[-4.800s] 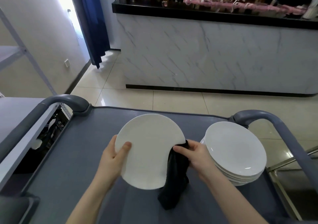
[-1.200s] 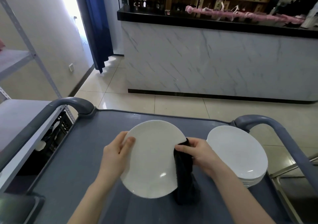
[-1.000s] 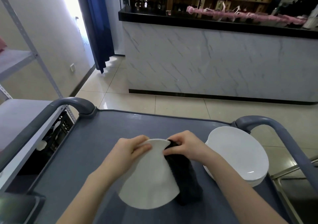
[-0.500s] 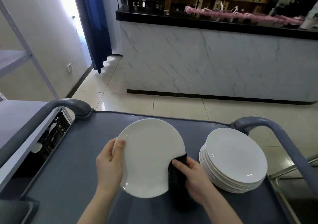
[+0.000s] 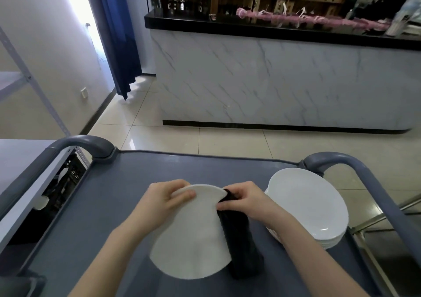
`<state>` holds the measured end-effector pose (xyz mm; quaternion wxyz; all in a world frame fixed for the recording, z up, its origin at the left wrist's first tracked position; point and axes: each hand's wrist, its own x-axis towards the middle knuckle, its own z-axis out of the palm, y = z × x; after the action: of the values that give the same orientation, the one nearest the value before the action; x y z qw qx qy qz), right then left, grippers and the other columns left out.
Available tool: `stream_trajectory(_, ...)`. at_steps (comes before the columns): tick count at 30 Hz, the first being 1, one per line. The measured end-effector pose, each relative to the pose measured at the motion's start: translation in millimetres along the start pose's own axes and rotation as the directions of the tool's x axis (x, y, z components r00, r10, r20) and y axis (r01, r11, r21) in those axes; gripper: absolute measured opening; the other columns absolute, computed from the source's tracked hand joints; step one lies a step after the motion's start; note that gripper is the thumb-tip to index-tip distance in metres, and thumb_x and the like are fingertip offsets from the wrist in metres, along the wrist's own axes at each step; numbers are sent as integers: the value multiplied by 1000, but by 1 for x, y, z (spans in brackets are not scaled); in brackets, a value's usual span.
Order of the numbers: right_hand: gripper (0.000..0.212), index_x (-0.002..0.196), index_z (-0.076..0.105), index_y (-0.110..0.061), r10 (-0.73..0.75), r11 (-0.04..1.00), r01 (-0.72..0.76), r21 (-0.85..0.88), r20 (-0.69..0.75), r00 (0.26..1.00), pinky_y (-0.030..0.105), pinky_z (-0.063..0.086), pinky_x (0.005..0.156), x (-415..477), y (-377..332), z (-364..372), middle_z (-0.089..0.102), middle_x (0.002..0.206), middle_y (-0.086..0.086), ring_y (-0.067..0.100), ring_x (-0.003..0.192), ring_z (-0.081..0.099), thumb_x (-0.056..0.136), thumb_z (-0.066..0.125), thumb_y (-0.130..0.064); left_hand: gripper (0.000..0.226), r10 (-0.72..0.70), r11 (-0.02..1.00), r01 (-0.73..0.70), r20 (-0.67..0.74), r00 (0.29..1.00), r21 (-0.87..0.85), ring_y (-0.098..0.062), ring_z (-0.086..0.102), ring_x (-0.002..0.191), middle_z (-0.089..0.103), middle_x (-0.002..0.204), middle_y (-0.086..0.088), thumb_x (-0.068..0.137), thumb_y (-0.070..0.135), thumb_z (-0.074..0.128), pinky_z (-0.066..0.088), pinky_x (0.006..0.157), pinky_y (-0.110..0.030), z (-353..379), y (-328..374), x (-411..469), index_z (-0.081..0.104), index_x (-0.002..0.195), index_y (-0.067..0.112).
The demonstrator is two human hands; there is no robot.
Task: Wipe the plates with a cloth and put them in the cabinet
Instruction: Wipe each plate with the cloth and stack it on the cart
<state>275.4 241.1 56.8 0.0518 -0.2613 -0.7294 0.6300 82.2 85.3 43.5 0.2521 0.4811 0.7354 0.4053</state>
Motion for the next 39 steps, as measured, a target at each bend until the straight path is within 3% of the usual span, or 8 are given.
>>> stream_trajectory(5, 11, 95, 77, -13, -61, 996, 54, -70, -111, 992, 30, 53, 80, 3, 6, 8, 76, 91, 9, 12, 83, 67, 85, 74, -12, 13, -152, 951, 118, -100, 983, -287, 0, 69, 79, 77, 92, 13, 94, 31, 69, 51, 63, -13, -4, -12, -9, 76, 93, 42)
stream_trajectory(11, 23, 103, 75, -5, 145, 805, 84, 588, -332, 932, 28, 57, 71, -9, 35, 27, 75, 102, 14, 25, 93, 72, 80, 72, -10, 14, -445, 676, 188, -191, 875, -712, -15, 69, 87, 76, 98, 9, 88, 47, 71, 56, 70, -34, 29, -30, -29, 71, 99, 38)
stream_trajectory(14, 26, 98, 76, -4, 229, 705, 30, 709, -268, 936, 31, 58, 72, -18, 49, 42, 73, 105, 18, 28, 95, 72, 73, 74, -11, 13, -495, 719, 119, -385, 779, -684, -13, 62, 76, 72, 83, 8, 95, 41, 62, 52, 68, -35, 38, -30, -25, 72, 89, 35)
stream_trajectory(17, 24, 96, 76, -5, 205, 781, -12, 624, -237, 950, 33, 59, 75, -22, 48, 35, 72, 106, 22, 32, 96, 72, 72, 74, -8, 19, -399, 781, 100, -370, 839, -616, -9, 63, 71, 72, 82, 7, 90, 46, 59, 53, 64, -30, 31, -30, -27, 73, 93, 34)
stream_trajectory(23, 10, 91, 77, -10, 52, 989, -33, 143, -126, 991, 24, 54, 67, -5, 0, 1, 76, 91, 12, 16, 81, 71, 82, 76, -8, 7, -100, 951, 5, -293, 951, -310, 3, 63, 72, 74, 83, 14, 92, 44, 66, 48, 64, -11, 1, -12, -15, 72, 90, 40)
stream_trajectory(29, 7, 84, 75, -18, -51, 932, 57, -359, 25, 998, 28, 40, 64, 16, -18, 22, 66, 72, 6, 6, 65, 51, 81, 77, -24, 9, 143, 981, -142, 4, 990, 131, -2, 60, 65, 67, 68, 18, 94, 36, 69, 39, 59, -14, 1, 5, -4, 75, 87, 34)
stream_trajectory(35, 6, 90, 78, -19, -32, 998, 38, 49, -126, 991, 25, 53, 73, 2, 1, 18, 76, 88, 6, 10, 80, 68, 85, 75, -19, 24, -9, 987, -54, -385, 923, -153, 5, 64, 76, 73, 81, 21, 93, 23, 69, 44, 67, -8, -4, -11, -23, 75, 80, 41)
stream_trajectory(39, 19, 97, 77, -17, 61, 947, -21, 322, -116, 991, 24, 55, 74, -14, 30, 23, 76, 100, 7, 20, 94, 72, 79, 76, -25, 13, -224, 922, -3, -540, 811, -387, 6, 60, 67, 72, 78, 18, 91, 39, 64, 47, 62, -14, 2, -15, -26, 74, 83, 42)
